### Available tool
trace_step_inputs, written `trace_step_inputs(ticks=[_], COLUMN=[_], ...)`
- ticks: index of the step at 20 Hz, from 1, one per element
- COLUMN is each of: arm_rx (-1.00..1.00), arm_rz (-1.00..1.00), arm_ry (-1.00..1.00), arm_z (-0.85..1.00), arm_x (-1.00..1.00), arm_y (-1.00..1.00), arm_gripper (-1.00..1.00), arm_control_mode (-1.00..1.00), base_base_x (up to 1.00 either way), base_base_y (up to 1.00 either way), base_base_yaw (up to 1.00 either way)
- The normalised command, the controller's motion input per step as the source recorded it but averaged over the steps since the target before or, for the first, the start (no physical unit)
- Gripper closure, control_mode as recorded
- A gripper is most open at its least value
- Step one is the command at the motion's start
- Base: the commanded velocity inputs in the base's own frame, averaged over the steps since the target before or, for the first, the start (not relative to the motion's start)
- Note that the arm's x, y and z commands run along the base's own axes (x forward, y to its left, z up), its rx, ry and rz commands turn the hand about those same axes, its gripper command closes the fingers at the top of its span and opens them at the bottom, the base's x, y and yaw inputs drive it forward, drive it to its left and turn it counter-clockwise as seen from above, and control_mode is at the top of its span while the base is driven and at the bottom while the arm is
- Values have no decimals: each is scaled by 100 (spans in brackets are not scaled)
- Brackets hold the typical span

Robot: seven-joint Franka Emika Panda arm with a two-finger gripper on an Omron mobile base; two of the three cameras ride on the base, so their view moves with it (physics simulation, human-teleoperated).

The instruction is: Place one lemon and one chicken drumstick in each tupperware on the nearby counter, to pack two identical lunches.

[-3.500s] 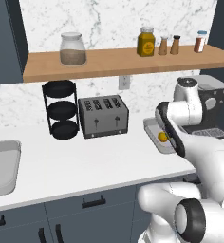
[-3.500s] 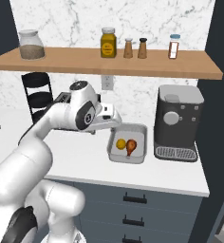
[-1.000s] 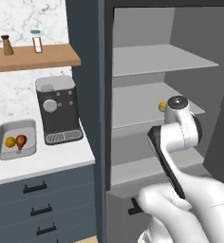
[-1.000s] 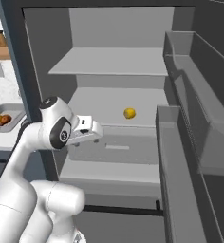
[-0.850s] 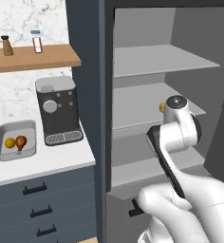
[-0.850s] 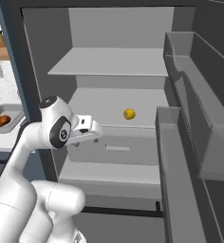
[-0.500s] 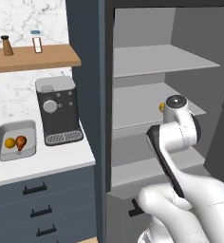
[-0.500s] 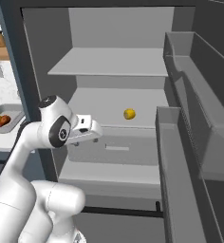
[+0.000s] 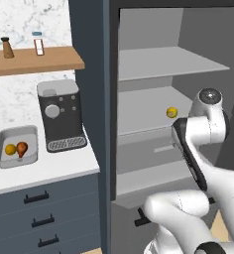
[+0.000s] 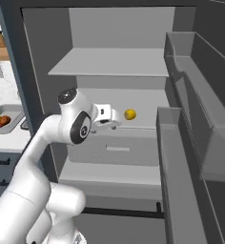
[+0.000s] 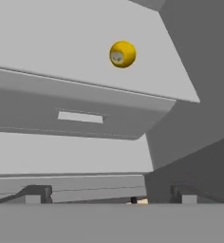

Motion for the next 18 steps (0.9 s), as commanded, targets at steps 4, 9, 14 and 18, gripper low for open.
trace_step_inputs(ticks=[4,9,14,18], arm_rx=[9,16,21,0], arm_rz=[-1,-9,-9,-2], arm_ry=[-2,0,1,0], arm_z=[19,-14,0,-11], arm_x=[99,100,47,53], arm_y=[-55,-23,-20,0], arm_gripper=[-100,-100,-100,-100], arm_control_mode=[-100,-100,-100,-100], base_base_x=[0,0,0,0], base_base_y=[0,0,0,0], base_base_yaw=[0,0,0,0])
